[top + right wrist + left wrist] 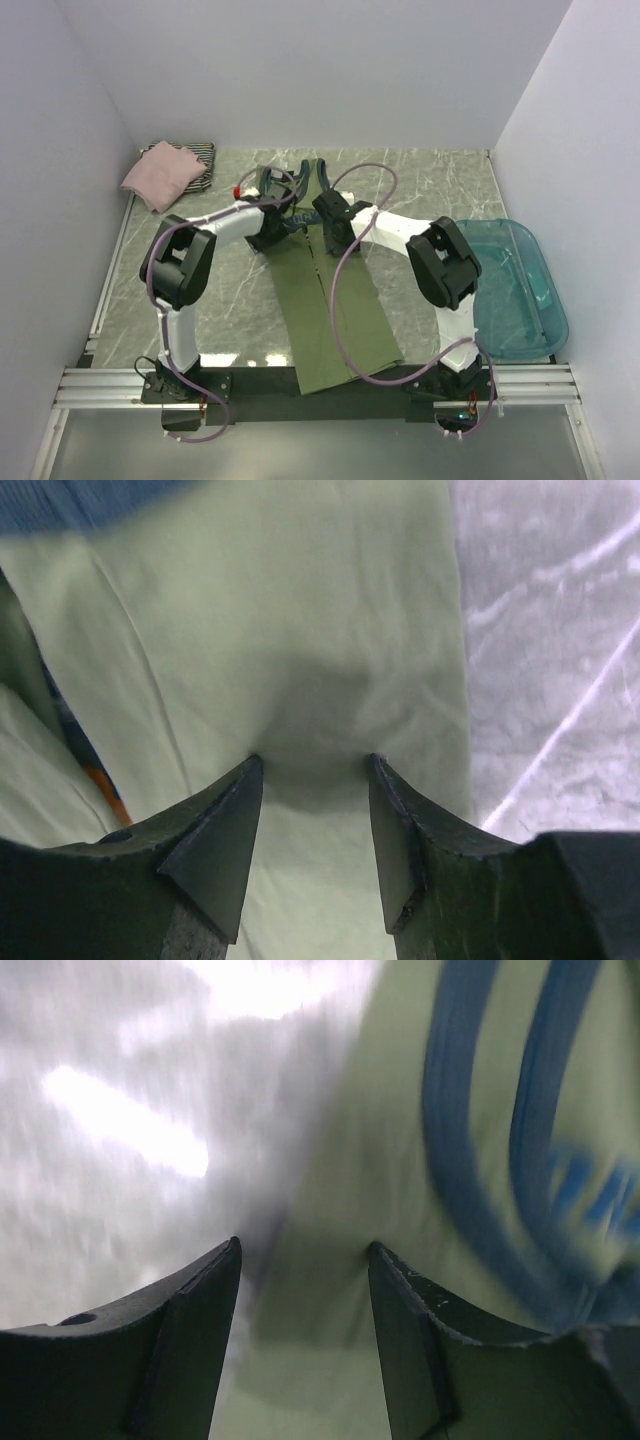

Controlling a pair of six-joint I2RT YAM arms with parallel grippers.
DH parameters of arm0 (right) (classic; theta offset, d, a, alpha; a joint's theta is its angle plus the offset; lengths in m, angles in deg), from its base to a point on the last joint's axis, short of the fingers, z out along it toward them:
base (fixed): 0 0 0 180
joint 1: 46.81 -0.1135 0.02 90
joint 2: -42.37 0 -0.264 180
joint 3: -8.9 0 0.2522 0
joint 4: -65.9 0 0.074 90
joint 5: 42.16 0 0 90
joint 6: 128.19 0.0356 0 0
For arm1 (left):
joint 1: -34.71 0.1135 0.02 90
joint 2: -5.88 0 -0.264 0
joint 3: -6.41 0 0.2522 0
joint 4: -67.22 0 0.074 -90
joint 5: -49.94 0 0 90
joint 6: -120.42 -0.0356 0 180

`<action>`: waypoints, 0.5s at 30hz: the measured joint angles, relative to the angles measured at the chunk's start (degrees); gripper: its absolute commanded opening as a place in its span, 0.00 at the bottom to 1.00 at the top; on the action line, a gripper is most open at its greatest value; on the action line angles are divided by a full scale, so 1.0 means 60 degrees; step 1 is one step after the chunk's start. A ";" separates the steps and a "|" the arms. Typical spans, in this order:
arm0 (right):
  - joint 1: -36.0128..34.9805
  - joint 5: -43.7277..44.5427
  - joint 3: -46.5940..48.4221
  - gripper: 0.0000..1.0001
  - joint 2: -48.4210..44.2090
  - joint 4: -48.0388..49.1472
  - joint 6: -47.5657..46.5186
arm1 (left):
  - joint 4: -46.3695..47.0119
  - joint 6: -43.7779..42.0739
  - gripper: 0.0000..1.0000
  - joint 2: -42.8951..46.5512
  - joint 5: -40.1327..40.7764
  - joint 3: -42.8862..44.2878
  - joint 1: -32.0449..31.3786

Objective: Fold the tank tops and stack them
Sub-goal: Fold the tank top

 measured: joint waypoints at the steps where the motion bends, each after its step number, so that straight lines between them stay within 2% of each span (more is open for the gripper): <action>1: 0.0007 0.0025 0.0273 0.54 0.0178 -0.0120 0.0069 | -0.0018 -0.0138 0.60 -0.0193 -0.0036 0.0262 0.0233; 7: 0.0211 -0.0106 0.2095 0.54 0.1319 -0.0798 0.0353 | -0.0459 -0.0976 0.59 -0.1730 -0.0124 0.2575 0.1177; 15: 0.0688 -0.0335 0.4470 0.54 0.2736 -0.1599 0.0433 | -0.0973 -0.1719 0.59 -0.3096 -0.0262 0.4805 0.1497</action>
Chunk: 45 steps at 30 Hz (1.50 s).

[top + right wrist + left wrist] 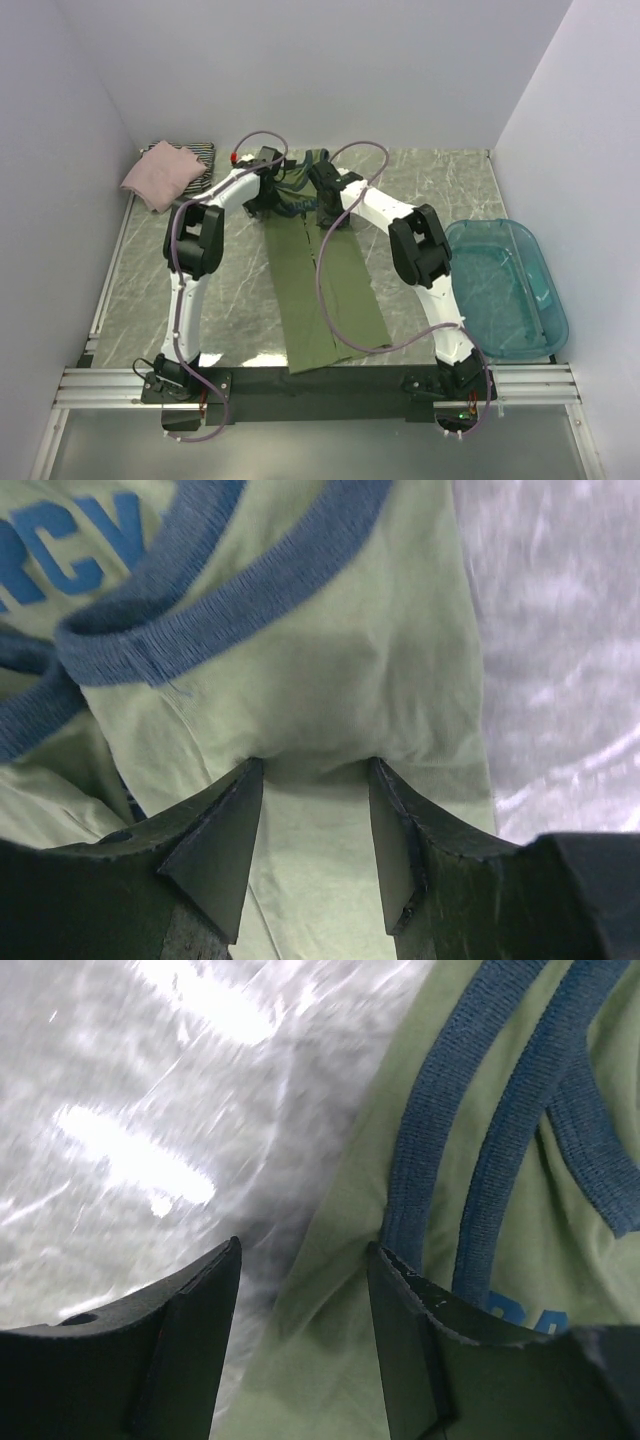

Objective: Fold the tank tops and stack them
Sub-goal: Fold the tank top

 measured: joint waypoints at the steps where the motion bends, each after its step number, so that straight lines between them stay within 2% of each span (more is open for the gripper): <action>1: 0.0044 -0.0044 0.0288 0.54 0.0164 -0.0117 0.0000 | -0.0051 -0.0087 0.60 -0.0142 -0.0033 0.0211 0.0036; 4: 0.0211 -0.0255 0.1206 0.54 0.0685 -0.0350 0.0055 | -0.0233 -0.0390 0.60 -0.0754 -0.0215 0.1253 0.0164; 12: 0.0987 -0.1344 0.2488 0.54 0.1417 -0.0244 0.0619 | -0.0233 -0.1056 0.63 -0.2517 -0.1217 0.4368 0.0703; 16: 0.1333 -0.1931 0.2641 0.54 0.1537 0.0146 0.0838 | 0.0215 -0.1173 0.66 -0.2652 -0.1763 0.4572 0.0973; 21: 0.1534 -0.2135 0.2058 0.57 0.1166 0.0871 0.0754 | 0.0856 -0.1585 0.75 -0.2437 -0.2029 0.4178 0.1155; 23: 0.1534 -0.2033 0.1501 0.58 0.0659 0.0936 0.0674 | 0.1166 -0.1657 0.78 -0.1832 -0.2025 0.3355 0.1177; 26: 0.1512 -0.1719 0.0543 0.58 -0.0685 0.0922 0.0543 | 0.1435 -0.1647 0.78 -0.0113 -0.2014 0.1545 0.1173; 29: 0.1497 -0.1377 -0.0973 0.58 -0.2725 0.1144 0.0517 | 0.1796 -0.1479 0.77 0.2335 -0.1931 -0.0361 0.1107; 33: 0.1421 -0.1045 -0.4554 0.58 -0.6481 0.2346 0.0627 | 0.2659 -0.0750 0.76 0.6269 -0.1752 -0.3727 0.0696; 36: 0.1129 -0.0954 -0.7275 0.58 -0.8444 0.2827 0.0794 | 0.2881 -0.0047 0.75 0.8462 -0.1592 -0.6277 -0.0164; 38: 0.0831 -0.0980 -0.8630 0.58 -0.8939 0.2983 0.0882 | 0.2845 0.0412 0.75 0.9191 -0.1559 -0.7686 -0.0962; 42: 0.0175 -0.1239 -1.1253 0.59 -0.9504 0.3053 0.1188 | 0.2499 0.1242 0.75 0.9588 -0.1778 -1.0182 -0.2492; 45: -0.0098 -0.1351 -1.2400 0.60 -1.0193 0.3013 0.1424 | 0.2076 0.1741 0.75 1.0415 -0.2044 -1.1449 -0.2922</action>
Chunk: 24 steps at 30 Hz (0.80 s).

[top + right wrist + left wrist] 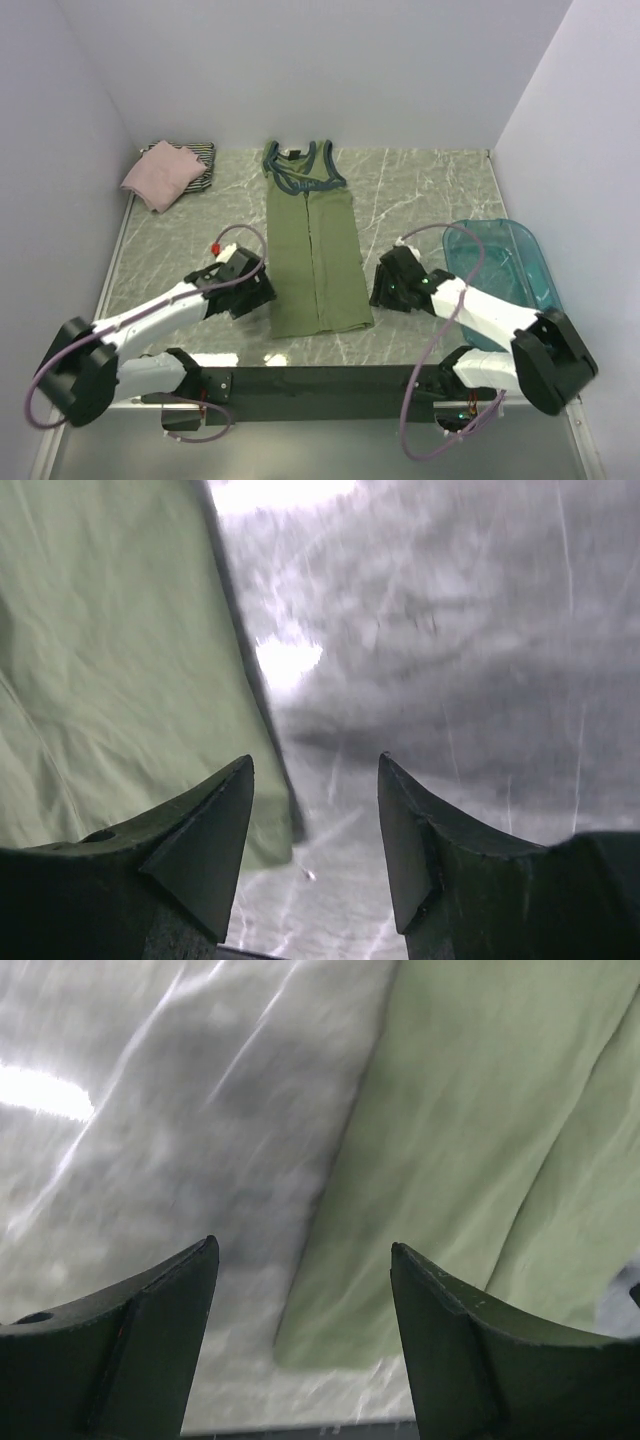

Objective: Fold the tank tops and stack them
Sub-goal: Fold the tank top

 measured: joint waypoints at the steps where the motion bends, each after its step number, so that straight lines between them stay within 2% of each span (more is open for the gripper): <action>1: -0.0018 -0.0051 -0.0273 0.60 -0.0288 0.0036 0.0095 | -0.0109 0.0160 0.75 0.0350 -0.0069 -0.0244 -0.0044; 5: -0.0168 -0.0200 -0.0929 0.61 -0.0943 0.0441 0.0404 | -0.0058 0.0554 0.75 0.1180 -0.0215 -0.0583 -0.0204; 10: -0.0572 -0.0586 -0.1351 0.64 -0.1089 0.1140 0.0907 | -0.0022 0.1151 0.74 0.0918 -0.0415 -0.0849 -0.0867; 11: -0.0616 -0.0681 -0.1450 0.64 -0.1126 0.1344 0.1009 | -0.0033 0.1300 0.82 0.0863 -0.0444 -0.0911 -0.1013; 12: -0.0641 -0.0761 -0.1526 0.64 -0.1158 0.1497 0.1089 | -0.0062 0.1421 0.84 0.0849 -0.0488 -0.0976 -0.1122; 13: -0.0648 -0.0878 -0.1628 0.64 -0.1195 0.1723 0.1198 | -0.0066 0.1588 0.91 0.0856 -0.0521 -0.1053 -0.1224; 14: -0.0656 -0.0980 -0.1723 0.64 -0.1220 0.1934 0.1297 | -0.0066 0.1745 0.92 0.0871 -0.0576 -0.1137 -0.1311; 20: -0.0980 -0.1311 -0.1963 0.62 -0.1220 0.2517 0.1832 | -0.0055 0.2455 0.75 0.0922 -0.0739 -0.1322 -0.1592; 24: -0.1147 -0.1402 -0.2091 0.61 -0.1286 0.2656 0.2157 | 0.0171 0.2754 0.73 0.0688 -0.0914 -0.1326 -0.1843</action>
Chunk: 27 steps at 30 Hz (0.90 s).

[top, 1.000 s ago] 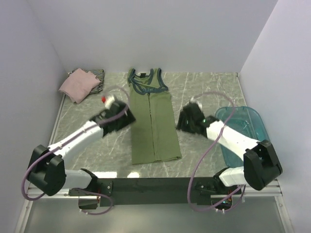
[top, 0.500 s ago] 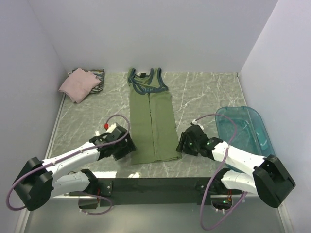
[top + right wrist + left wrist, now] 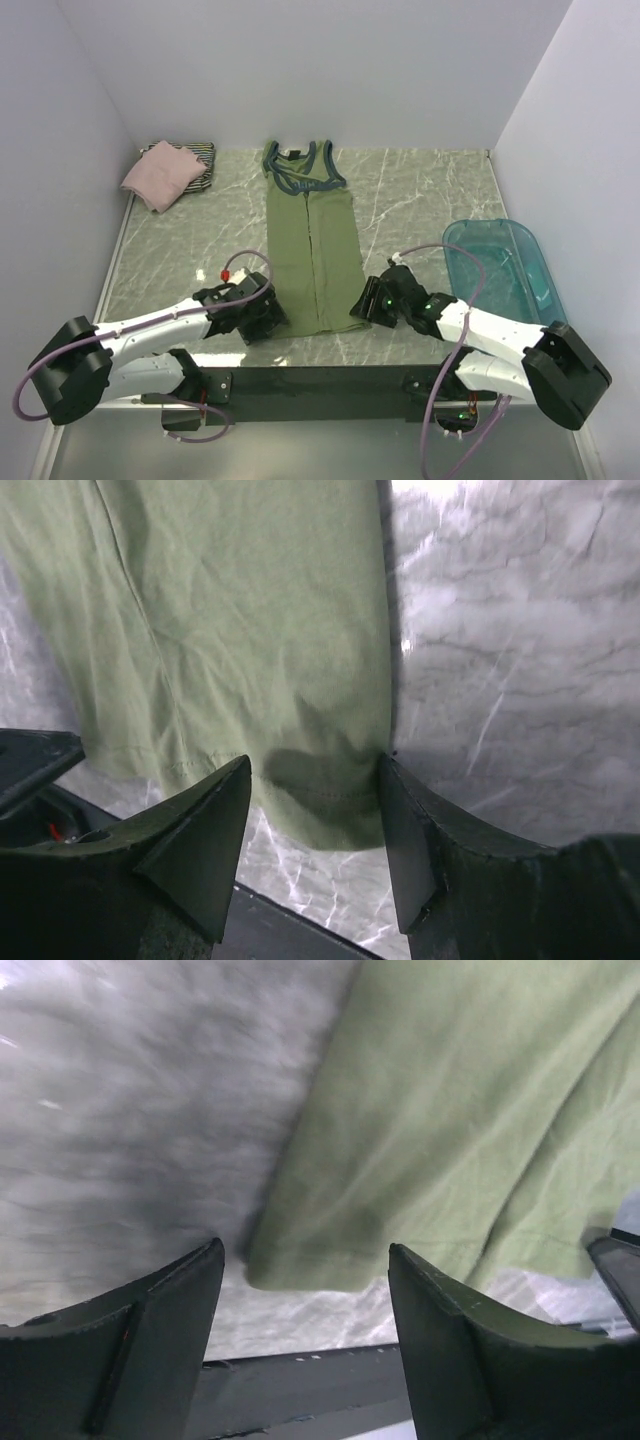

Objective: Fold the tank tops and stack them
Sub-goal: Fold the tank top

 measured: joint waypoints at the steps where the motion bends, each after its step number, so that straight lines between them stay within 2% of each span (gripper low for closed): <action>1: -0.0025 0.0000 -0.0055 0.61 -0.0080 -0.0004 0.0062 | 0.0087 0.0102 0.73 -0.0051 -0.0040 0.0000 -0.0098; 8: -0.0102 0.0018 -0.0619 0.60 -0.1107 -0.0368 0.0433 | 0.0452 0.0554 0.67 -0.0178 -0.0164 -0.0073 -0.0539; 12: -0.0102 -0.0007 -0.0579 0.57 -0.0776 -0.0259 0.0484 | 0.0517 0.0685 0.64 -0.0273 -0.0164 -0.0091 -0.0583; 18: -0.0219 -0.0219 -0.0492 0.47 0.0029 0.0554 0.0674 | 0.0863 0.0823 0.49 -0.0386 -0.0197 -0.0233 -0.0608; 21: -0.0262 -0.0215 -0.0488 0.35 0.0178 0.0699 0.0710 | 0.0943 0.0849 0.33 -0.0554 -0.0193 -0.0237 -0.0619; 22: -0.0277 -0.0197 -0.0474 0.24 0.0215 0.0699 0.0714 | 0.0958 0.0841 0.17 -0.0623 -0.0186 -0.0215 -0.0627; 24: -0.0331 -0.0124 -0.0430 0.11 0.0262 0.0630 0.0710 | 0.0925 0.0841 0.01 -0.0750 -0.0087 -0.0171 -0.0663; 27: -0.0401 0.0018 -0.0346 0.00 0.0277 0.0390 0.0652 | 0.0834 0.0652 0.01 -0.0838 0.0040 0.0004 -0.0747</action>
